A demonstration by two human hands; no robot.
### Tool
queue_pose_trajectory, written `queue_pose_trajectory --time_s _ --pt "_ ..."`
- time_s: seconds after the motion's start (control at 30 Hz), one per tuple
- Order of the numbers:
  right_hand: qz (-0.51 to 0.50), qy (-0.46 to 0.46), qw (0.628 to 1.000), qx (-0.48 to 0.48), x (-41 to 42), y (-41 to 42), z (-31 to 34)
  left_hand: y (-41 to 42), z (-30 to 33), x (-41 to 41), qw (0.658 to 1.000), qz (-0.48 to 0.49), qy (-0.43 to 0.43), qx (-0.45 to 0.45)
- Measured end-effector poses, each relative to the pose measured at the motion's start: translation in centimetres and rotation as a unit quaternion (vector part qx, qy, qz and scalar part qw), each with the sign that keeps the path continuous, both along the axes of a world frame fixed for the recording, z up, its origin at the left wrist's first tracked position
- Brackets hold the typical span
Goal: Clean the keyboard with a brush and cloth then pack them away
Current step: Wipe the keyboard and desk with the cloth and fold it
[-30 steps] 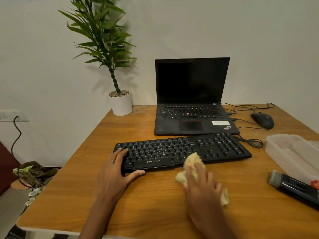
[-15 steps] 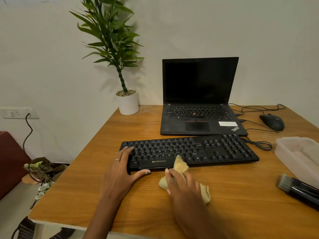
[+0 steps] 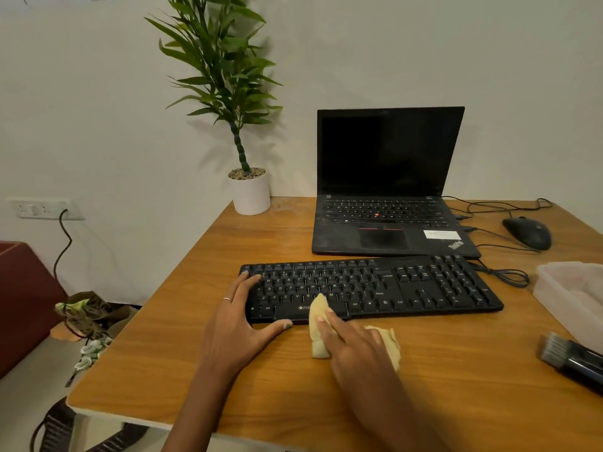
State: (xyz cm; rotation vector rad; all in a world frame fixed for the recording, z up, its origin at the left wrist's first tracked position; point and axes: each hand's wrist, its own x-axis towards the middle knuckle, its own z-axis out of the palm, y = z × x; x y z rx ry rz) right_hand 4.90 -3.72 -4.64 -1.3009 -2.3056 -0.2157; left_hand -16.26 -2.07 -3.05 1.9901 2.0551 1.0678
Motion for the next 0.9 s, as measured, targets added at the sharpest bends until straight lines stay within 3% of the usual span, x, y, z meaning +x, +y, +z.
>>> queue_pose_trajectory --time_s 0.27,0.47,0.7,0.9 --pt "0.125 -0.113 0.985 0.036 -1.1 1.3 2.3 -0.2 -0.6 -0.9 0.983 -0.032 -0.175 0.049" --pt "0.199 -0.258 0.943 0.069 -5.2 2.3 3.8 0.0 -0.7 -0.9 0.979 -0.039 -0.194 0.054" --pt "0.190 -0.363 0.911 0.043 -1.1 2.8 5.1 0.1 -0.2 -0.7 0.974 -0.046 -0.215 0.048" --pt "0.218 -0.421 0.874 0.103 -4.2 3.2 5.0 0.3 0.0 -1.0 0.926 -0.066 -0.371 0.042"
